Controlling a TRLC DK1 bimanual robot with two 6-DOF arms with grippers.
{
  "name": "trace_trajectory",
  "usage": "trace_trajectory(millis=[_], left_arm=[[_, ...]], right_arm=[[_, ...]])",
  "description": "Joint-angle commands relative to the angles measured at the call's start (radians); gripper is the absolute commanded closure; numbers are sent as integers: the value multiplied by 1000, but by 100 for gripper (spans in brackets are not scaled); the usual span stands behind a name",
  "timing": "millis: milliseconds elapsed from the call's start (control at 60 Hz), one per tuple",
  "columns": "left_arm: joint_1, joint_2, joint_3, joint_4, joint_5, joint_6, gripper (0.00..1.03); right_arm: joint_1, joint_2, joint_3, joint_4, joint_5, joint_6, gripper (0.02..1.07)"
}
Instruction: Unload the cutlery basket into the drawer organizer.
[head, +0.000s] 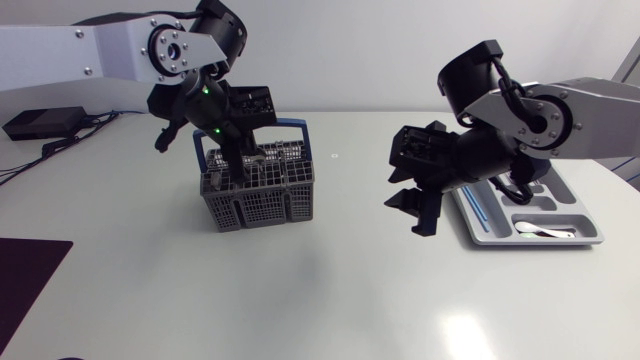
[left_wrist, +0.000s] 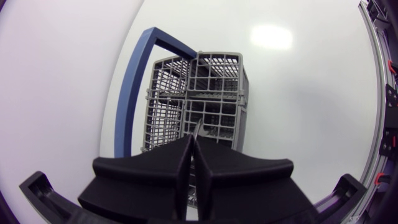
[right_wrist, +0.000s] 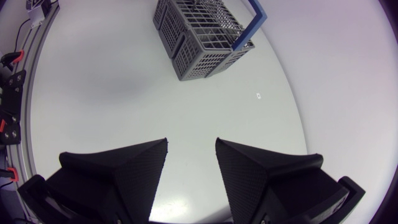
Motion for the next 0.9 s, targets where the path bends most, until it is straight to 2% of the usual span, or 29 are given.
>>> trace_trajectory(millis=[0,200,467,617,717,883], left_arm=[[-11,-41,-14,-10,8,8,99],[-17,-111,-22,-28,0,-9,99],[-41,-189,-57,-28,-61,-32,99],[-43,-203,-80,-25,-69,-49,99],[-64,-185,-120,-5,-118,-98,99],[-75,-157,-138,28,-147,-222,99]], right_arm=[[11,-33,-31,-17,6,4,49],[28,-88,-44,-48,14,7,49],[54,-165,-64,-68,38,25,49],[72,-180,-71,-74,40,38,49],[94,-182,-81,-71,52,51,49],[99,-185,-80,-71,58,54,49]])
